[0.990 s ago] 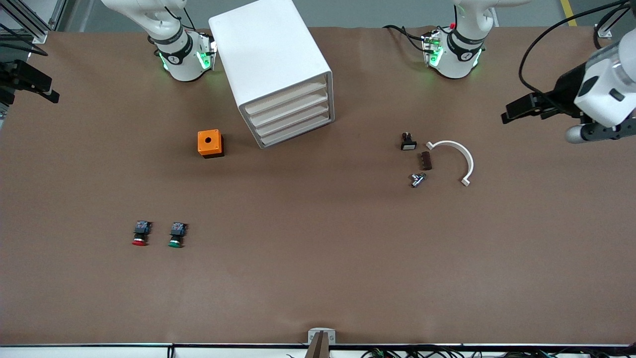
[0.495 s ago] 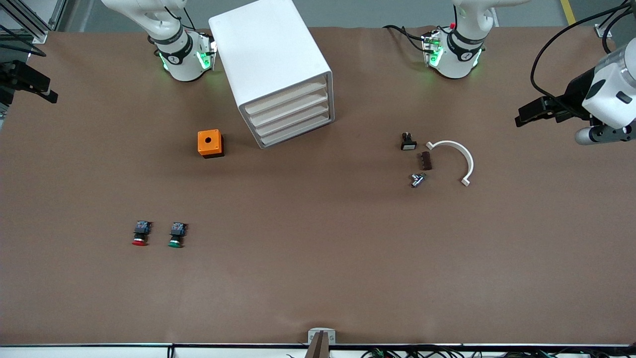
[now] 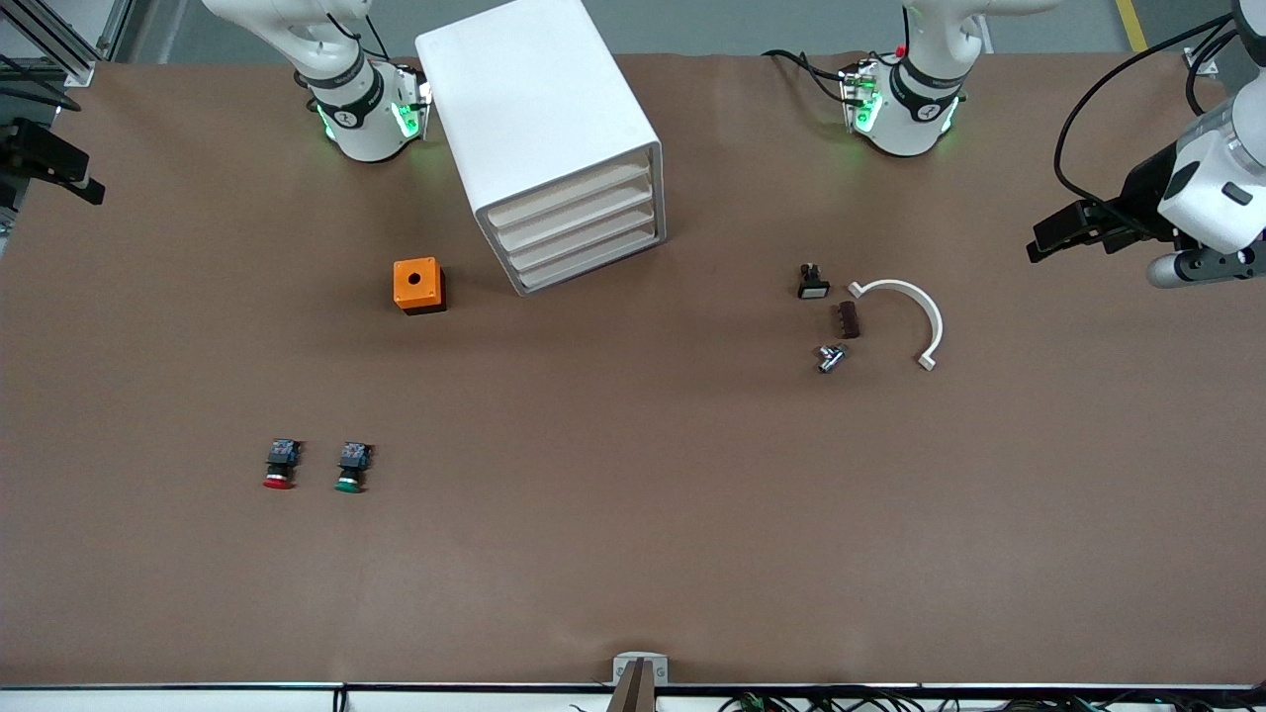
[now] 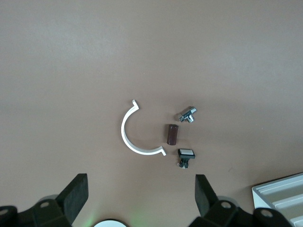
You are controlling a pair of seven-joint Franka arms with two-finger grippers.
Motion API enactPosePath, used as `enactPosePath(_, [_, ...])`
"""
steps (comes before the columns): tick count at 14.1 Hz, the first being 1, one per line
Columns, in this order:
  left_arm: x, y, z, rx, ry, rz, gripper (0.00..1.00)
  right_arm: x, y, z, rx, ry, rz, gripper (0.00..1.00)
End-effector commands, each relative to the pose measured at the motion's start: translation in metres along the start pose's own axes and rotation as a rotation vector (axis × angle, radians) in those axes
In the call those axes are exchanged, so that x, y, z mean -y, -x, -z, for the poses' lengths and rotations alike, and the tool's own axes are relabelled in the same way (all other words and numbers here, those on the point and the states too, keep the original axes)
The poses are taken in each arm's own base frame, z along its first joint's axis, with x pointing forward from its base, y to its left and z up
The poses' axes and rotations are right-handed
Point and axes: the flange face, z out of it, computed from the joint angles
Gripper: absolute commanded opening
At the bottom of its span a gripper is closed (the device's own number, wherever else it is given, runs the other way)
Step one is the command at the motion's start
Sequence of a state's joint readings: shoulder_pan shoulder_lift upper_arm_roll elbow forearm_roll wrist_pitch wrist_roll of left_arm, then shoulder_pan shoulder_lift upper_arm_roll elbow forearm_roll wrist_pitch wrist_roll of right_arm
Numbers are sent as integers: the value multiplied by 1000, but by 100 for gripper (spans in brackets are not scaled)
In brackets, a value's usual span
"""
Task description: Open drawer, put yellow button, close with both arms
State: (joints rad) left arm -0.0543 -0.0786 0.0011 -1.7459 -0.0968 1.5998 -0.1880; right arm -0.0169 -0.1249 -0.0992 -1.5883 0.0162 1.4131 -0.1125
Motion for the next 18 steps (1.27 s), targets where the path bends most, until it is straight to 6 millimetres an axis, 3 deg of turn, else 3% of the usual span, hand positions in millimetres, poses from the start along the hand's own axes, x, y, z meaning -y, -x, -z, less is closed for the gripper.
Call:
enactPosePath(1, [3, 6, 3, -28, -24, -21, 99, 1, 10, 3, -8, 9, -1, 100])
enactPosePath(8, [-1, -6, 32, -91, -13, -23, 99, 9, 10, 3, -8, 9, 1, 100])
enactPosePath(12, [12, -10, 49, -125, -5, 3, 99, 4, 9, 3, -9, 6, -6, 100])
enactPosePath(18, [3, -17, 57, -145, -6, -12, 99, 4, 8, 2, -11, 7, -5, 100])
